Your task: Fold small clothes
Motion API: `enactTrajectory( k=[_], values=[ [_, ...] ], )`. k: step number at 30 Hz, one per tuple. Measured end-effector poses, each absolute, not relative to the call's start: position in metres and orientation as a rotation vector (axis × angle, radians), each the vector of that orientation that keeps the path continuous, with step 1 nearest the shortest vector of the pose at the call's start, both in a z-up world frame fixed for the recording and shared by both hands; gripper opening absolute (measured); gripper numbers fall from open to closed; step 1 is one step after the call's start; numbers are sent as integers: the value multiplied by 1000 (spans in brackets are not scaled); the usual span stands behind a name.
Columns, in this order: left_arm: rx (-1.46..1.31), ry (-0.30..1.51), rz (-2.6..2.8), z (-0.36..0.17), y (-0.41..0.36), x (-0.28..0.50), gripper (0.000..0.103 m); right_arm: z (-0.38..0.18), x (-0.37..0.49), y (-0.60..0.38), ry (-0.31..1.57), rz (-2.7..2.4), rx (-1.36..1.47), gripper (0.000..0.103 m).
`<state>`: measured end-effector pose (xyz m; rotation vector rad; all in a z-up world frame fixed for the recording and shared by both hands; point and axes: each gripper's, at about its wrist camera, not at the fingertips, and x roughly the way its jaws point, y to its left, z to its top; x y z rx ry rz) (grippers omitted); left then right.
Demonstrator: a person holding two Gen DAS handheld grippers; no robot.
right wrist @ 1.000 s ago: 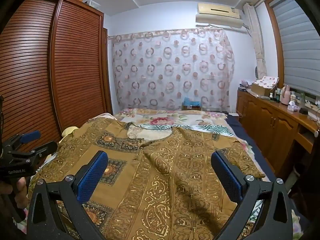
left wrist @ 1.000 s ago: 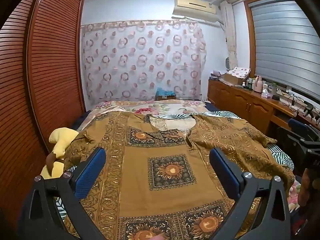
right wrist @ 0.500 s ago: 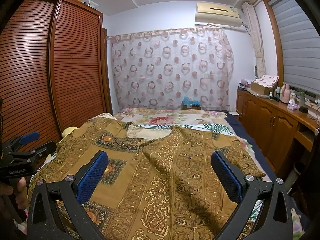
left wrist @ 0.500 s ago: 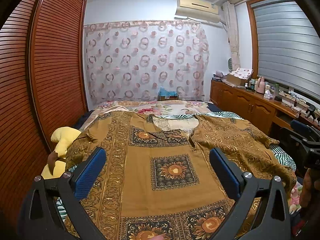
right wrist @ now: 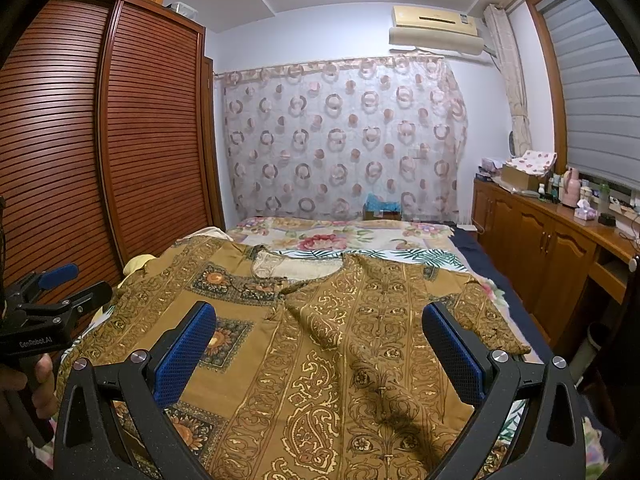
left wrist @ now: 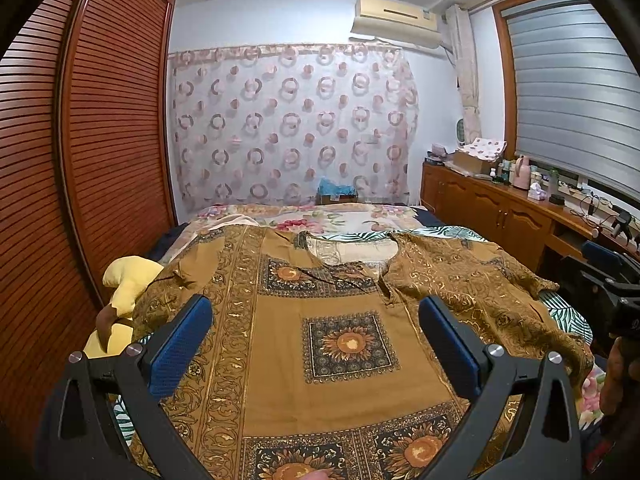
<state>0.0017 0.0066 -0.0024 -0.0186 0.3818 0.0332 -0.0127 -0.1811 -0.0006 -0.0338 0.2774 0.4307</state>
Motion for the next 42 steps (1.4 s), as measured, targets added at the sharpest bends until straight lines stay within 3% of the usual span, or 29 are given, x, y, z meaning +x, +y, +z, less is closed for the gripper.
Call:
enactTrajectory(
  k=[42],
  values=[
    [-18,373,33,-1,7,-1,103,-2,-15,-181,264,430,-31,103]
  ],
)
